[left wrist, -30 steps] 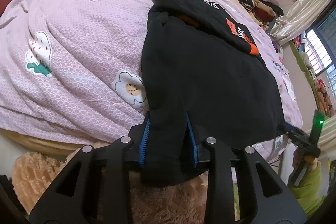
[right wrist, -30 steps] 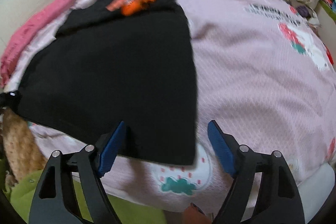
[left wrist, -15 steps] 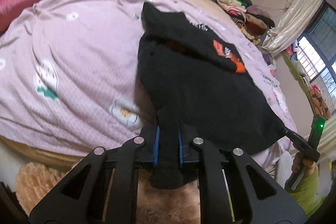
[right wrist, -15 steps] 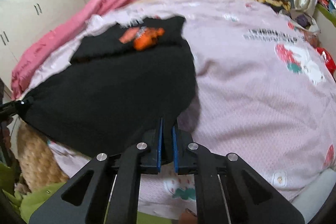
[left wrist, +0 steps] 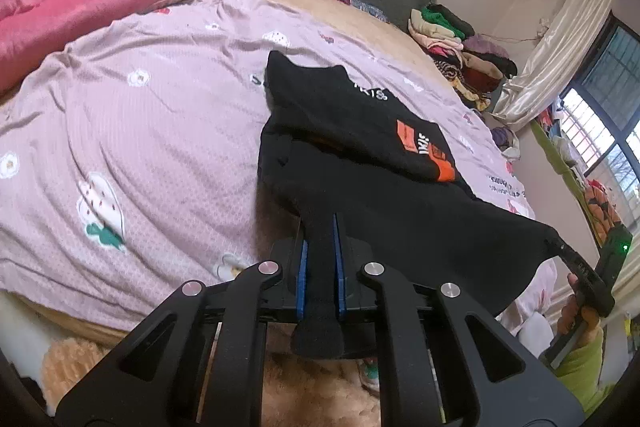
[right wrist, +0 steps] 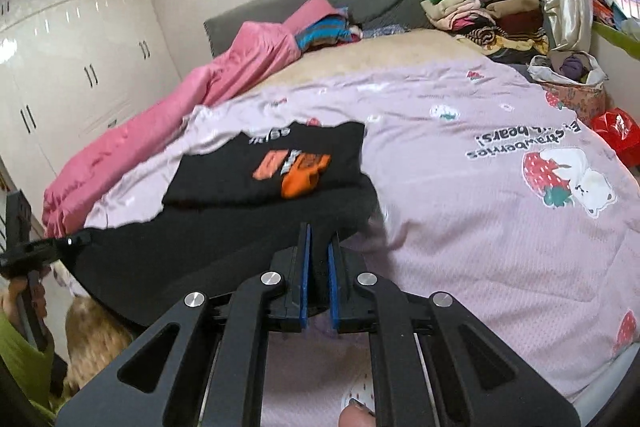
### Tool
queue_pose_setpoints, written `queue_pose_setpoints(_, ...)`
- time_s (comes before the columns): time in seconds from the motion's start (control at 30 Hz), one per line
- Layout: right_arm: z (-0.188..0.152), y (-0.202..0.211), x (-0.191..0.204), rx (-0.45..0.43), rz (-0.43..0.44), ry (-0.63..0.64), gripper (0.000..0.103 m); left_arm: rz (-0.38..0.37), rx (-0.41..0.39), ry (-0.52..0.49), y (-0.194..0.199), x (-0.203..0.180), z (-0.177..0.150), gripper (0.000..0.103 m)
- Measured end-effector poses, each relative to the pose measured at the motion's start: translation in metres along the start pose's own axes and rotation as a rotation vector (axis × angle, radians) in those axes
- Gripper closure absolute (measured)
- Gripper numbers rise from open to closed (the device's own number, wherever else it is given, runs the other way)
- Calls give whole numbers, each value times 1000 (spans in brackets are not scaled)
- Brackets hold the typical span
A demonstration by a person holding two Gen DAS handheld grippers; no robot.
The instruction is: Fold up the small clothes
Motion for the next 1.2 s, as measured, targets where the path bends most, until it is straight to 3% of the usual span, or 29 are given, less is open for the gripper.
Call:
queue_pose_setpoints(0.43,47,-12,-5,-89,-31,-27,96,16,-63,-18,0,-5,40,100)
queue_pose_setpoints(1.2,102,-54,-8,-121,-97,23,96,36,-82,-40,-30,-2,97,100)
Point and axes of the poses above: each gripper's, at about its wrist camera, not at the fingertips, and y roughly against the way its jaws point, x to its left, z to its top, the point moved 9 cm from there along -y, roughly the way its jaws point, and after that the axes turned 1 degree about -x, right-handed, at the moved point
